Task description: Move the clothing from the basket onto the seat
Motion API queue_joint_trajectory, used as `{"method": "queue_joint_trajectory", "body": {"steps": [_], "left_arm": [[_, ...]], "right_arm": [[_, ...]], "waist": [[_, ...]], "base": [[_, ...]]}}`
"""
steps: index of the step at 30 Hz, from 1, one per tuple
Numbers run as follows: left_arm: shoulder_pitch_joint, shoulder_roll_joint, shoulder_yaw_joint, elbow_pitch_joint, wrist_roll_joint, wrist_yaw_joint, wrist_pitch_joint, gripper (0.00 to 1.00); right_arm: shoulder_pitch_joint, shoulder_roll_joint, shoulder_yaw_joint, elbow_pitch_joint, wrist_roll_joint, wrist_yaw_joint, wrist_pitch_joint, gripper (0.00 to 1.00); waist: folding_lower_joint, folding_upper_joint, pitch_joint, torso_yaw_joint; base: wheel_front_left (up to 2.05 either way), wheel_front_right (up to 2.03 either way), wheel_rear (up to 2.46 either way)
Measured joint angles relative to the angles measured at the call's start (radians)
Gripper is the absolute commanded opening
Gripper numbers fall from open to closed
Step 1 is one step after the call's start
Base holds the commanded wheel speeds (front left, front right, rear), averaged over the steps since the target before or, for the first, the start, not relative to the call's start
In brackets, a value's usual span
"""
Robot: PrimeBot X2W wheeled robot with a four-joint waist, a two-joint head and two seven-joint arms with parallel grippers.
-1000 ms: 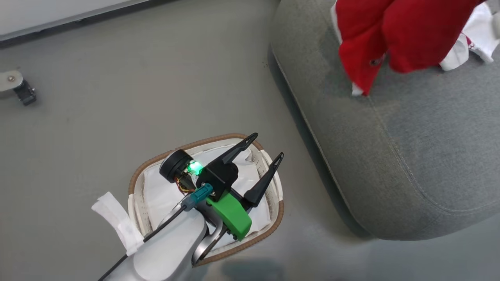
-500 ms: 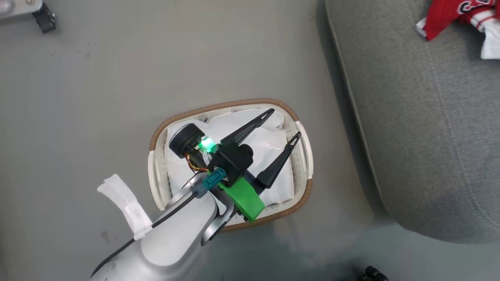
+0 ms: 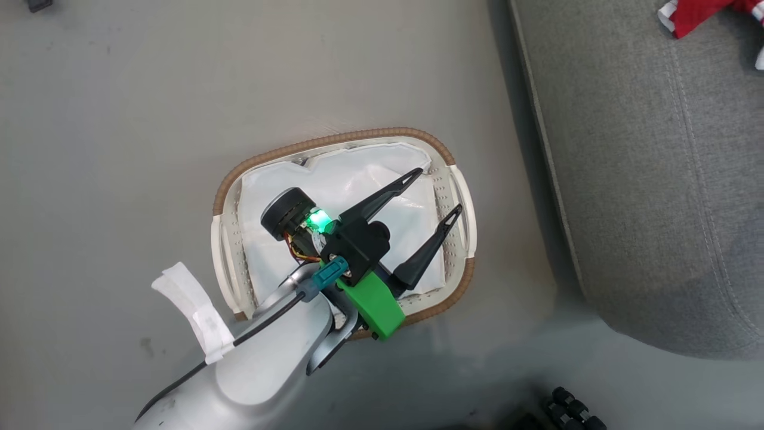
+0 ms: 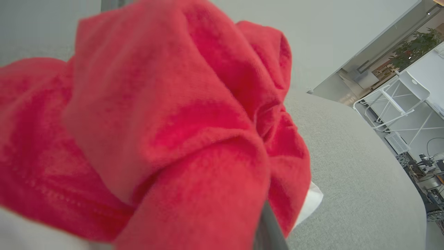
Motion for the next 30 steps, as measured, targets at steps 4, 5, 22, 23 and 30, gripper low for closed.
{"method": "queue_joint_trajectory", "body": {"steps": [4, 5, 22, 23, 30], "left_arm": [[0.0, 0.002, -0.004, 0.001, -0.006, 0.0, 0.0, 1.0], [0.0, 0.002, -0.003, 0.002, -0.008, 0.0, 0.0, 1.0], [0.092, -0.01, 0.115, -0.012, -0.012, 0.0, 0.0, 1.0], [0.1, -0.014, 0.126, -0.013, -0.012, 0.0, 0.0, 1.0], [0.177, -0.066, 0.234, -0.028, -0.009, 0.001, 0.0, 1.0]], "right_arm": [[0.073, 0.023, 0.021, -0.079, 0.033, 0.0, 0.0, 1.0], [0.093, 0.029, 0.028, -0.099, 0.039, 0.0, 0.0, 1.0], [0.322, 0.074, 0.188, -0.281, 0.1, 0.0, 0.0, 1.0], [0.322, 0.071, 0.193, -0.285, 0.106, 0.0, 0.0, 1.0], [0.313, 0.067, 0.201, -0.292, 0.163, 0.0, 0.0, 1.0]], "waist": [[-0.0001, 0.0, -0.01, -0.028], [0.0, 0.0, -0.014, -0.035], [-0.0002, 0.0, -0.177, -0.104], [-0.0002, 0.0, -0.188, -0.104], [-0.0002, 0.0, -0.28, -0.079]], "base": [[0.0, 0.0, 0.0], [0.0, 0.0, 0.0], [0.0, 0.0, 0.0], [0.0, 0.0, 0.0], [0.0, 0.0, 0.0]]}}
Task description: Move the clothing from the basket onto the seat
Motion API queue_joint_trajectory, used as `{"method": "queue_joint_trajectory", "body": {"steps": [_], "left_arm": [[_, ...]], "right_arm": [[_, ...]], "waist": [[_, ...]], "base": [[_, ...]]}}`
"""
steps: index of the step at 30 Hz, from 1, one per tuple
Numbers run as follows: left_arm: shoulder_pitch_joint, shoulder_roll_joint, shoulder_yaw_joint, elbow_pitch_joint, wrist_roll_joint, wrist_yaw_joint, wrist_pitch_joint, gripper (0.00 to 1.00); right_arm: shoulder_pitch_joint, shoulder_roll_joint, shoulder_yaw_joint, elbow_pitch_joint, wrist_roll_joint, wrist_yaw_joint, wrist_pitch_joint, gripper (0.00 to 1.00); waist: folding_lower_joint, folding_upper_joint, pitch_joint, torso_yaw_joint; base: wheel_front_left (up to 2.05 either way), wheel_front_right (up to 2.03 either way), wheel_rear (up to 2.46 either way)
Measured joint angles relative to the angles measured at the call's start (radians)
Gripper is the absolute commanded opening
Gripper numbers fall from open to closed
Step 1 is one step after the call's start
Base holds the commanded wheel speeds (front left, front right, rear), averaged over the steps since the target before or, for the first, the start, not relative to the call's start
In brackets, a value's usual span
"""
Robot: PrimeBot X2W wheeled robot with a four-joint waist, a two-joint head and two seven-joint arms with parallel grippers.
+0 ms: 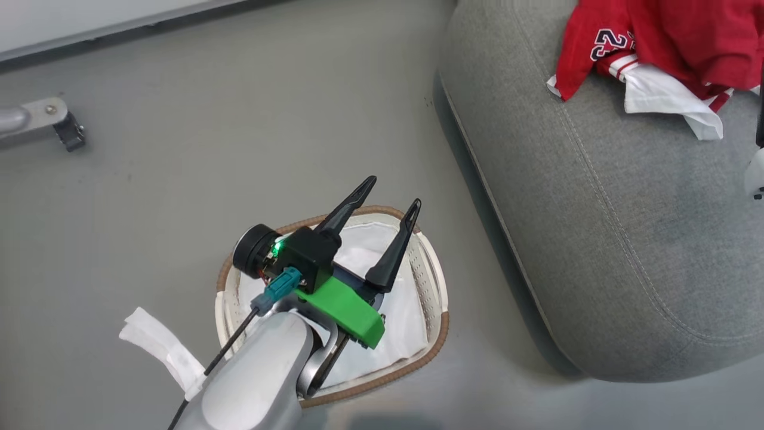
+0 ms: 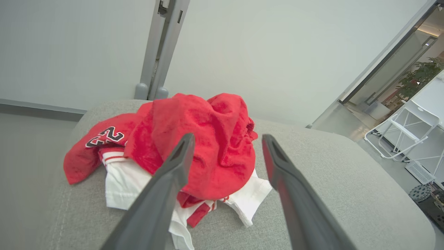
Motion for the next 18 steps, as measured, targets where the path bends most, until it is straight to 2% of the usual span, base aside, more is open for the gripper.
{"method": "queue_joint_trajectory", "body": {"steps": [3, 10, 18], "left_arm": [[0.043, -0.02, 0.058, -0.005, 0.0, 0.001, 0.0, 1.0], [0.128, -0.047, 0.187, -0.027, 0.05, 0.018, 0.0, 1.0], [0.241, -0.056, 0.359, -0.03, 0.094, 0.058, 0.0, 1.0]], "right_arm": [[-0.004, 0.008, -0.002, 0.008, 0.02, 0.0, 0.0, 1.0], [0.008, 0.072, -0.008, -0.01, 0.042, 0.0, 0.0, 1.0], [0.093, 0.197, 0.004, -0.072, 0.099, 0.0, 0.0, 1.0]], "waist": [[0.0, 0.0, -0.037, 0.024], [0.0, 0.0, -0.114, 0.103], [0.0, 0.0, -0.201, 0.182]], "base": [[0.0, 0.0, 0.0], [0.0, 0.0, 0.0], [0.0, 0.0, 0.0]]}}
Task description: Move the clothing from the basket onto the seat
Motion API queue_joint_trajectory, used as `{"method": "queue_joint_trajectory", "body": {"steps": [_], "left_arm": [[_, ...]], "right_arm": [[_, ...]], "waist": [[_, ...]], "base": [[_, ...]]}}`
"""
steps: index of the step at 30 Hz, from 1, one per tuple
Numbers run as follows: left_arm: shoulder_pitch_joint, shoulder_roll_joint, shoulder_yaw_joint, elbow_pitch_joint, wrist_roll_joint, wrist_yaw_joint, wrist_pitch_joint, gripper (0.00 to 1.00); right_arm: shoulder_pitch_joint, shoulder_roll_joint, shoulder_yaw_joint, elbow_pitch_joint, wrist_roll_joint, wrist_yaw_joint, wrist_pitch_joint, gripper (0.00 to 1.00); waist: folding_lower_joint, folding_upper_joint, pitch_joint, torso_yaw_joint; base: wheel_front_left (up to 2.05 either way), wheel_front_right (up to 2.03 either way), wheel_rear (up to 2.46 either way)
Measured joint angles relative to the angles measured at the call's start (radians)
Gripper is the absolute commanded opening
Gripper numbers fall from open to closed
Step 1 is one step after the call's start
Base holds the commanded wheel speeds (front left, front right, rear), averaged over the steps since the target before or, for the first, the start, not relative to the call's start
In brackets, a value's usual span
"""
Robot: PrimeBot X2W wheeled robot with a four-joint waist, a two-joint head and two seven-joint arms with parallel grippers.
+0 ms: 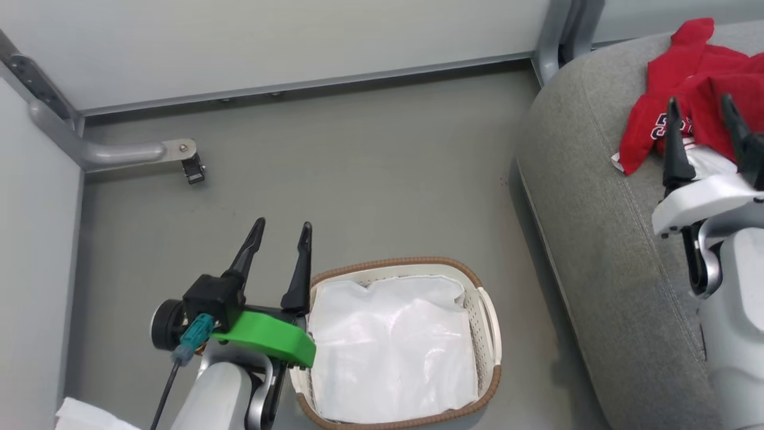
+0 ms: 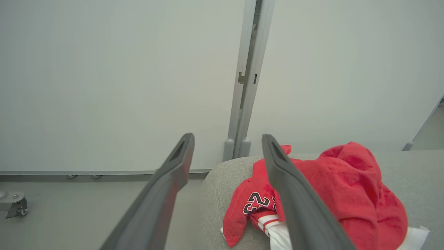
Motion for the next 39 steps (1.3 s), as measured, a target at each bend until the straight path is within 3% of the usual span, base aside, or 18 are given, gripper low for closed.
{"method": "queue_joint_trajectory", "body": {"steps": [9, 14, 17, 25, 39], "left_arm": [[0.125, -0.007, 0.151, -0.035, 0.066, 0.025, 0.0, 1.0], [0.203, -0.007, 0.211, -0.051, 0.059, 0.024, 0.0, 1.0], [0.242, -0.009, 0.229, -0.066, 0.042, 0.016, 0.0, 1.0], [0.287, -0.01, 0.197, -0.071, -0.007, 0.007, 0.0, 1.0], [0.294, -0.01, 0.169, -0.045, -0.031, 0.007, 0.0, 1.0]], "right_arm": [[0.219, 0.132, 0.004, -0.141, 0.046, 0.0, 0.0, 1.0], [0.343, 0.15, 0.041, -0.211, 0.052, 0.0, 0.0, 1.0], [0.404, 0.153, 0.088, -0.232, 0.144, 0.0, 0.0, 1.0], [0.503, 0.154, 0.109, -0.285, 0.204, 0.0, 0.0, 1.0], [0.526, 0.154, 0.116, -0.248, 0.202, 0.0, 0.0, 1.0]], "waist": [[0.0, 0.0, -0.081, 0.044], [0.0, 0.0, -0.109, 0.048], [0.0, 0.0, -0.12, 0.046], [0.0, 0.0, -0.145, 0.046], [0.0, 0.0, -0.165, 0.041]], "base": [[0.0, 0.0, 0.0], [0.0, 0.0, 0.0], [0.0, 0.0, 0.0], [0.0, 0.0, 0.0], [0.0, 0.0, 0.0]]}}
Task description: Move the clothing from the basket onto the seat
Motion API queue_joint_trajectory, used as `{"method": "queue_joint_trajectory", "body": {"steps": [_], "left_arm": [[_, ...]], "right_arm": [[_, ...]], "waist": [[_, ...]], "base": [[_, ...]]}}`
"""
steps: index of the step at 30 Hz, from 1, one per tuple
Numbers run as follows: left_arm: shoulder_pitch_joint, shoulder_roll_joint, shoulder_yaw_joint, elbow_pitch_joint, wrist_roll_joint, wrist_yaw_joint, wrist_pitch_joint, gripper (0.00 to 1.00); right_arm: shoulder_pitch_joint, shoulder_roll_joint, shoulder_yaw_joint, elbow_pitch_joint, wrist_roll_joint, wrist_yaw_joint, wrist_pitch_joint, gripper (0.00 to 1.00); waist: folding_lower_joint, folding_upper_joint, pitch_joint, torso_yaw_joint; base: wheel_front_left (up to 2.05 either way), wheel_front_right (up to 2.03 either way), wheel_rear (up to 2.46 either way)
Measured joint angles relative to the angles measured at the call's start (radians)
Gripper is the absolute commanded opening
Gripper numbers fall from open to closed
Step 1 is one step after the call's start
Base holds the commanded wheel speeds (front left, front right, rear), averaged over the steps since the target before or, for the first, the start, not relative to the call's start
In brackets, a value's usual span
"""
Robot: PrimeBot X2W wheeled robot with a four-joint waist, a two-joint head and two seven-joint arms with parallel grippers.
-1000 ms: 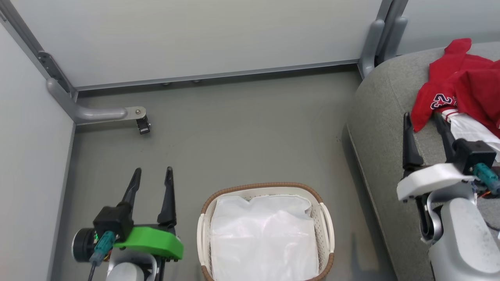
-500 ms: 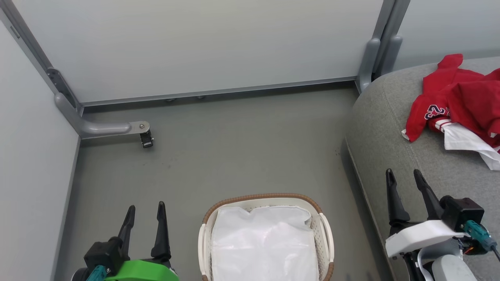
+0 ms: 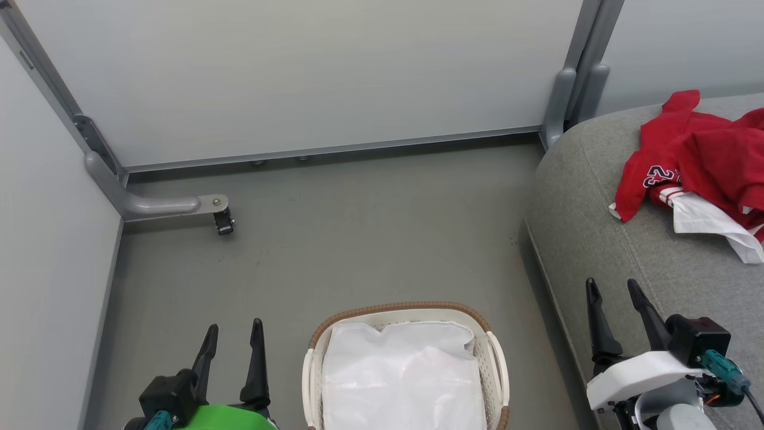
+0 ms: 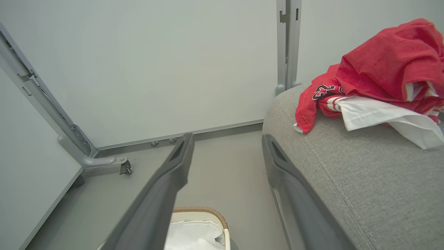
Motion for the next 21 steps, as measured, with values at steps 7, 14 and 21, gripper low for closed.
{"method": "queue_joint_trajectory", "body": {"steps": [7, 14, 21], "left_arm": [[0.0, 0.0, 0.001, -0.002, -0.009, 0.0, 0.0, 1.0], [0.0, 0.0, 0.002, -0.008, -0.028, -0.005, 0.0, 0.0], [0.003, -0.001, -0.002, 0.04, -0.041, -0.005, 0.008, 0.0]], "right_arm": [[0.0, 0.0, 0.004, 0.017, 0.004, 0.0, 0.0, 1.0], [0.0, 0.001, 0.004, 0.018, 0.011, 0.0, 0.0, 0.0], [0.024, 0.012, 0.004, 0.067, 0.026, 0.0, 0.011, 0.0]], "waist": [[0.0, 0.0, -0.002, 0.001], [0.0, 0.0, -0.001, 0.001], [0.0, 0.0, -0.001, 0.0]], "base": [[0.0, 0.0, 0.0], [0.0, 0.0, 0.0], [0.0, 0.0, 0.0]]}}
